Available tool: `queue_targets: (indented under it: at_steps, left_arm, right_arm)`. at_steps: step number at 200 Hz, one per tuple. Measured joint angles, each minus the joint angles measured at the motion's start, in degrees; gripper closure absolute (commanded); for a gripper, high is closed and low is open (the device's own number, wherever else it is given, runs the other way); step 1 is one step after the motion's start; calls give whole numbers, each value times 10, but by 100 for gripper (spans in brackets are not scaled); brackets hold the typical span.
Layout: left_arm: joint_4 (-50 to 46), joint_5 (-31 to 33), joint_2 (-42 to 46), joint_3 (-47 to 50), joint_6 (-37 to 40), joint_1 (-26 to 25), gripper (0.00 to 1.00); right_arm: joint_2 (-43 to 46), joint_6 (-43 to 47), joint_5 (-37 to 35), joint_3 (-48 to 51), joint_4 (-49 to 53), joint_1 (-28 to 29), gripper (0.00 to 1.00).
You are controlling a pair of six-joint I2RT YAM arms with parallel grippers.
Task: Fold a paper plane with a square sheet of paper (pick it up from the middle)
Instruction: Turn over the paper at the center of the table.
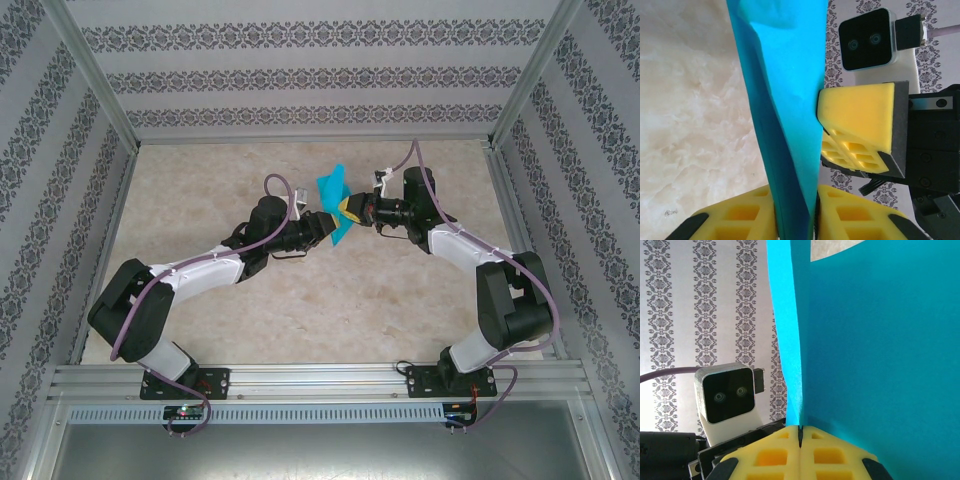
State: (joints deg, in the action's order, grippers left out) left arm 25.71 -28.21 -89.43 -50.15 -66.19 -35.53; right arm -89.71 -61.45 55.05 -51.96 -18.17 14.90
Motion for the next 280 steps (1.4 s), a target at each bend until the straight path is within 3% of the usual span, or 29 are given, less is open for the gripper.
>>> queue_targets:
  at_steps: [26,85,111,127,154,174,195,222,251,280]
  left_arm:
    - [-10,-1,0,-3,6,0,83]
    - [-43,-2,0,-17,30,0,89]
    - [-63,-3,3,-17,37,3,90]
    - [-79,-2,9,-17,46,4,91]
    - [-141,-2,21,-35,80,7,91]
    - [-244,19,26,-81,143,8,94]
    - [-409,108,23,-170,243,2,93]
    - [-591,291,-9,-285,360,-23,92]
    - [-717,465,-62,-319,434,-66,91]
    - [-786,578,-132,-320,471,-114,90]
  right_arm:
    - [0,0,0,0,0,0,100]
    - [0,4,-1,1,1,0,86]
    - [0,9,-1,3,5,-2,68]
    - [0,18,-2,3,10,-5,63]
    - [1,38,-2,3,35,-17,55]
    - [14,66,-7,3,76,-41,50]
    - [43,113,-19,3,138,-70,47]
    - [78,183,-39,-10,228,-102,44]
    - [95,238,-47,-27,297,-132,40]
    - [104,270,-46,-35,339,-159,39]
